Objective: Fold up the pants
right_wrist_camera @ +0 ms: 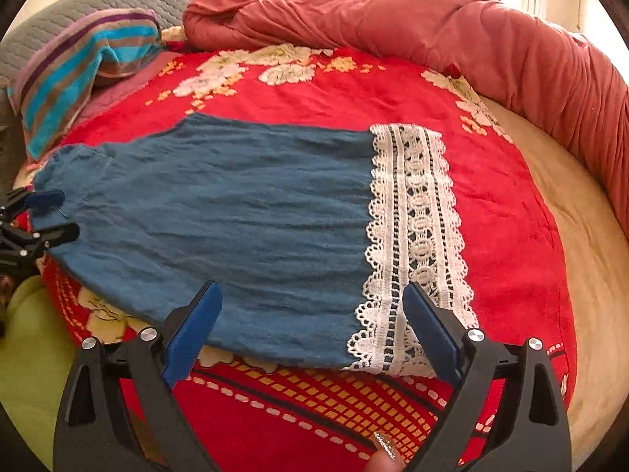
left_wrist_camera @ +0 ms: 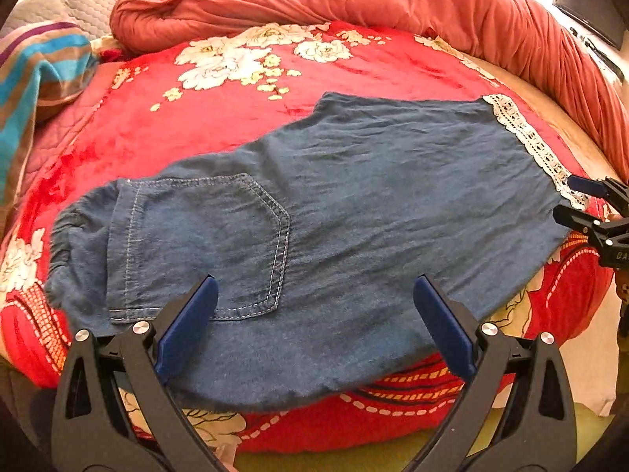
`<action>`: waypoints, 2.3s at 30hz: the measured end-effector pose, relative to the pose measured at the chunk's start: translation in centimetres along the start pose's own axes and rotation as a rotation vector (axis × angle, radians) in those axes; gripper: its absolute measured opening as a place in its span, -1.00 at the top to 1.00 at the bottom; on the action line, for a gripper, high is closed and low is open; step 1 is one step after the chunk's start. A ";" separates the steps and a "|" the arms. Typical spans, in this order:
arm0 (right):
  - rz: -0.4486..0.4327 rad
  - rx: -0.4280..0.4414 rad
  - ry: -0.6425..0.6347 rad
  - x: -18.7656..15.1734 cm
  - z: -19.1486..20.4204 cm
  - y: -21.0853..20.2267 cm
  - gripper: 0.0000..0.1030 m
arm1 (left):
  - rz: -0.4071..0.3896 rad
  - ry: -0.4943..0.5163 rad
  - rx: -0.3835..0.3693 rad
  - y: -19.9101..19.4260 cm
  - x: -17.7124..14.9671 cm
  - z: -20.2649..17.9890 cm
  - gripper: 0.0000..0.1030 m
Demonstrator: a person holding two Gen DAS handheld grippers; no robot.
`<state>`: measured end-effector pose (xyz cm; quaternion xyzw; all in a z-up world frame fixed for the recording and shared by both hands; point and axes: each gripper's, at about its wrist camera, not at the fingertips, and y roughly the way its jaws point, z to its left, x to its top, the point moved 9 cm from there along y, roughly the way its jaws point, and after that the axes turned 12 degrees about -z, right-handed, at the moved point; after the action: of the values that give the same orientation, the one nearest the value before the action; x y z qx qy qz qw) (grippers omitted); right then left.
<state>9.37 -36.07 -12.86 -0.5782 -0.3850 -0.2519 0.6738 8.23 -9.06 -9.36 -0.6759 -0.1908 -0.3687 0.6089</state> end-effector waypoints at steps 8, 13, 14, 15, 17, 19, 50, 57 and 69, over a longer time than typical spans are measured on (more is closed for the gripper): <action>-0.059 0.019 0.002 1.5 0.2 -1.6 -0.79 | -0.058 -0.029 -0.002 -1.7 1.4 -0.3 -0.81; -0.093 0.012 0.029 2.2 -0.8 -2.7 -0.79 | -0.099 -0.023 -0.002 -2.8 2.9 -1.0 -0.81; -0.097 0.010 0.033 2.3 -1.0 -2.8 -0.79 | -0.104 -0.018 -0.005 -3.0 3.1 -1.2 -0.81; -0.103 0.006 0.040 2.5 -1.3 -3.0 -0.79 | -0.109 -0.012 -0.006 -3.1 3.4 -1.5 -0.81; -0.116 0.000 0.055 2.8 -1.9 -3.5 -0.79 | -0.118 -0.002 -0.010 -3.3 3.9 -2.1 -0.81; -0.130 -0.010 0.060 3.1 -2.4 -4.0 -0.79 | -0.124 0.004 -0.020 -3.5 4.5 -2.6 -0.81; -0.141 -0.035 0.194 0.9 -7.9 -4.1 -0.79 | -0.090 0.228 -0.123 3.7 12.3 -13.8 -0.81; -0.115 -0.003 0.211 -0.1 -7.3 -2.9 -0.79 | -0.048 0.265 -0.133 6.7 12.6 -15.3 -0.81; -0.065 0.045 0.246 -1.1 -6.2 -1.0 -0.79 | -0.039 0.341 -0.134 10.7 14.3 -16.9 -0.81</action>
<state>9.40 -42.45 -13.38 -0.5151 -0.3234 -0.3340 0.7201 20.64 -30.10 -6.48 -0.6387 -0.0728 -0.5016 0.5790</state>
